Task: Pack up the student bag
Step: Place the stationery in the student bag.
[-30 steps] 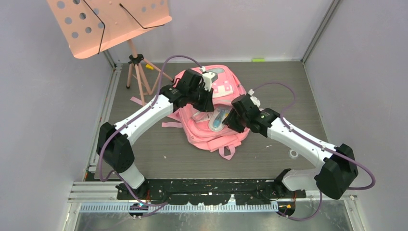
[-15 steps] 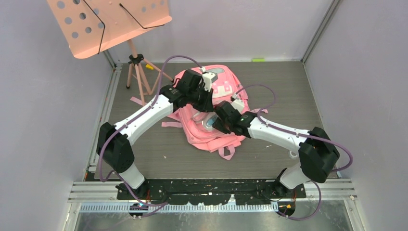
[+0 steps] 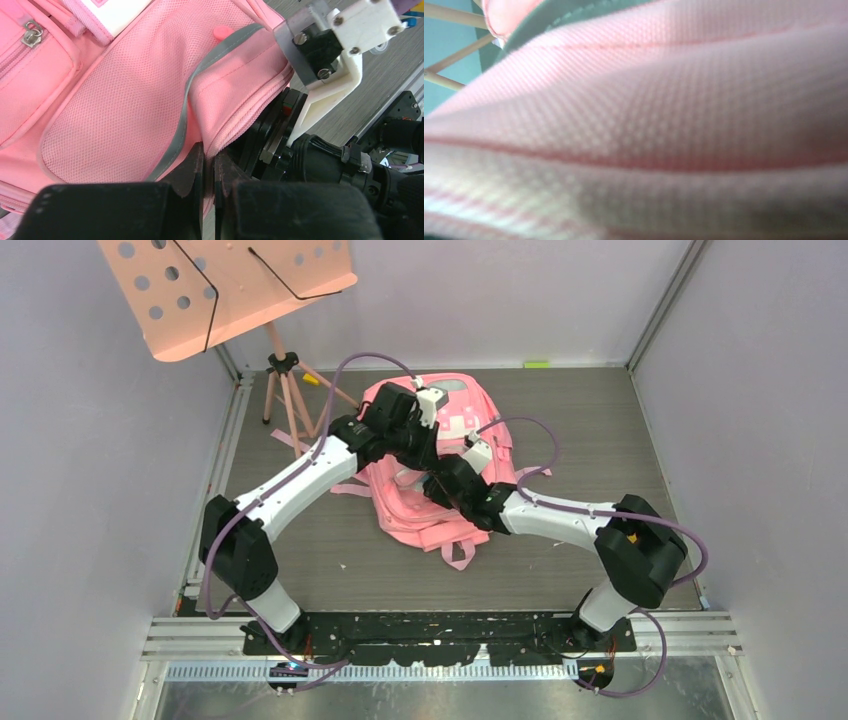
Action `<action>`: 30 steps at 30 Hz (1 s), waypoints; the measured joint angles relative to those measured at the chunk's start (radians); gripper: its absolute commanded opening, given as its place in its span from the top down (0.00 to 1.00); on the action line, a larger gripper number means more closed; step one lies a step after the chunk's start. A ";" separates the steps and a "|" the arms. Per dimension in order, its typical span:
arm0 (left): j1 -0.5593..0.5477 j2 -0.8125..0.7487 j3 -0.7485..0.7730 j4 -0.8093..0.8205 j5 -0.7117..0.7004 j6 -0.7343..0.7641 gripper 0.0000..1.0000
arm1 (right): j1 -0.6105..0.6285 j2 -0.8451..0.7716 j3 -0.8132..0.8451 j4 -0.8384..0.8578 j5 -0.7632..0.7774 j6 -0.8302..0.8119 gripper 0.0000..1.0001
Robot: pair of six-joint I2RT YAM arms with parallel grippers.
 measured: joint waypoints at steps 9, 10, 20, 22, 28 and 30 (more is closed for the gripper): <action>0.002 -0.007 0.000 0.001 -0.010 0.000 1.00 | -0.002 0.000 -0.032 0.117 0.047 -0.047 0.66; 0.002 -0.009 0.000 0.000 -0.012 0.001 1.00 | -0.002 0.000 -0.034 0.121 0.048 -0.047 0.64; 0.001 -0.018 0.000 -0.008 -0.034 0.024 1.00 | -0.002 -0.130 -0.042 -0.021 0.030 -0.141 0.47; 0.003 -0.018 0.000 -0.012 -0.035 0.026 1.00 | -0.002 -0.204 -0.043 -0.094 0.030 -0.161 0.35; 0.008 -0.019 0.000 -0.015 -0.052 0.033 1.00 | -0.010 -0.444 -0.059 -0.331 0.067 -0.209 0.15; 0.008 -0.020 0.000 -0.015 -0.055 0.037 1.00 | -0.027 -0.505 -0.058 -0.438 0.100 -0.212 0.10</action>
